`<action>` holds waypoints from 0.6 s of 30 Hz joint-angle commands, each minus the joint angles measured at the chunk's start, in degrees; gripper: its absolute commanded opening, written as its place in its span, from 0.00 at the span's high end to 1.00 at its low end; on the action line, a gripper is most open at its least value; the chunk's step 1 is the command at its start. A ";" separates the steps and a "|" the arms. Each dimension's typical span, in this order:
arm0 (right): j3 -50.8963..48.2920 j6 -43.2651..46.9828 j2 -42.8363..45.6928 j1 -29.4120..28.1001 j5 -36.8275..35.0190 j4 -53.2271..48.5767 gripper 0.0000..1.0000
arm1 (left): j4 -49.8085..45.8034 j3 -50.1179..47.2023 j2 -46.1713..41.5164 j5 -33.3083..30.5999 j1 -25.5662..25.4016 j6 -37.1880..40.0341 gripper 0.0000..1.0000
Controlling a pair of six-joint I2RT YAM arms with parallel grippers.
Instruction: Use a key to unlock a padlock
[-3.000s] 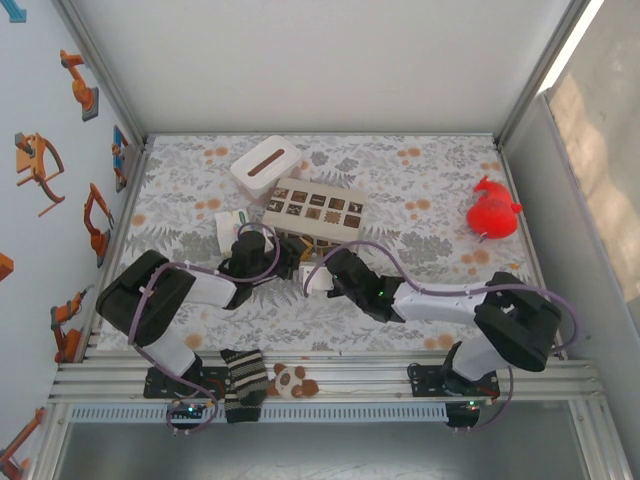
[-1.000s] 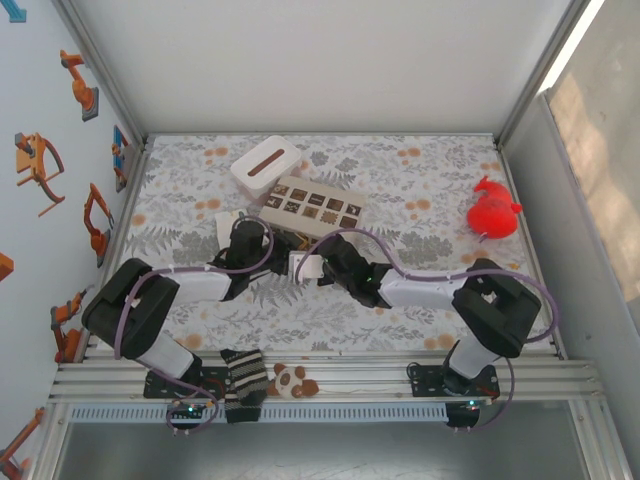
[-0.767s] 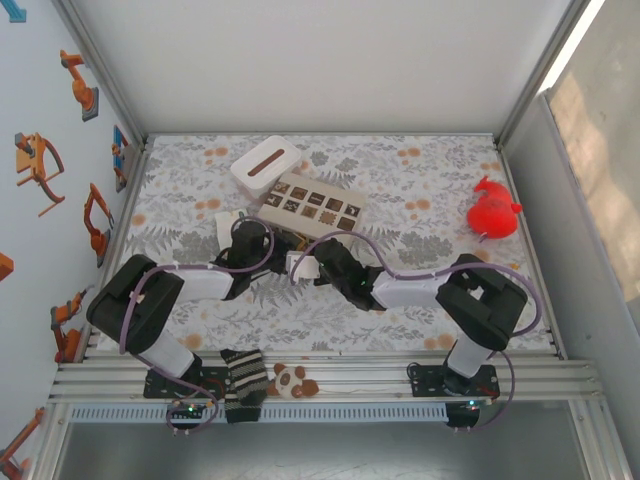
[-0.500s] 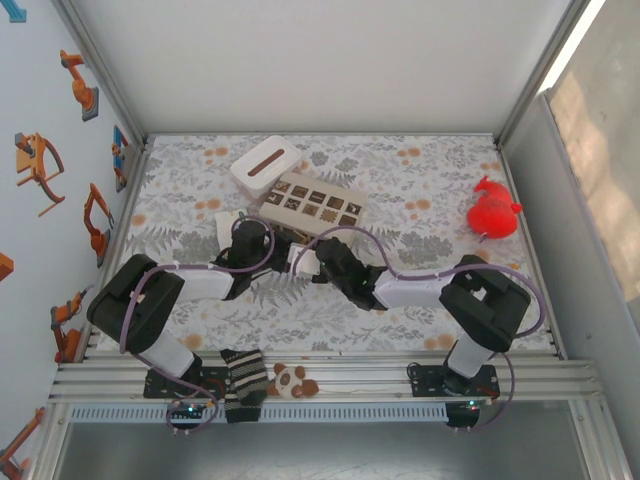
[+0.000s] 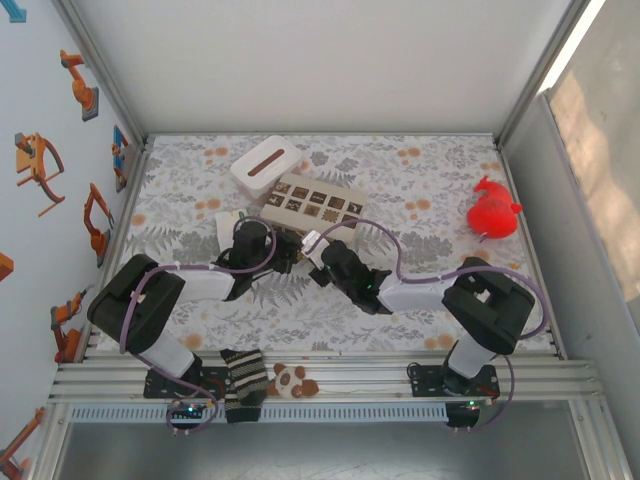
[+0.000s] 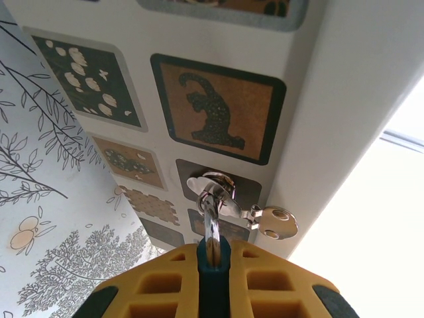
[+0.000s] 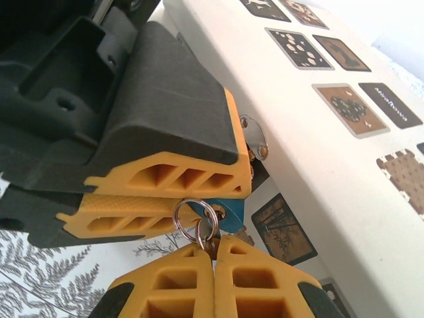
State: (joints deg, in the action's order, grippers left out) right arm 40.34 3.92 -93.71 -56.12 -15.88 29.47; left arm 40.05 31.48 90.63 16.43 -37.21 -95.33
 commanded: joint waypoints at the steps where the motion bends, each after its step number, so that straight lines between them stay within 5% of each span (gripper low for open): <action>1: -0.88 -5.88 -0.10 -0.51 4.61 8.42 1.00 | 5.05 1.56 -0.01 4.23 -2.06 0.23 1.00; 5: -5.00 2.15 2.80 -0.57 4.17 10.74 1.00 | 3.93 1.65 -0.54 3.89 -2.03 0.80 1.00; 9: -7.23 10.06 4.97 -0.74 5.47 9.62 0.84 | 4.30 1.57 -0.37 3.79 -1.99 0.62 1.00; 18: -9.86 21.20 9.95 -2.13 0.68 3.05 0.68 | 4.06 1.12 -0.71 3.61 -1.64 0.67 1.00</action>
State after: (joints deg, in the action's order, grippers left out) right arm 31.79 20.10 -86.00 -57.80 -13.10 33.67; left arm 40.07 31.48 90.63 18.70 -38.96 -95.29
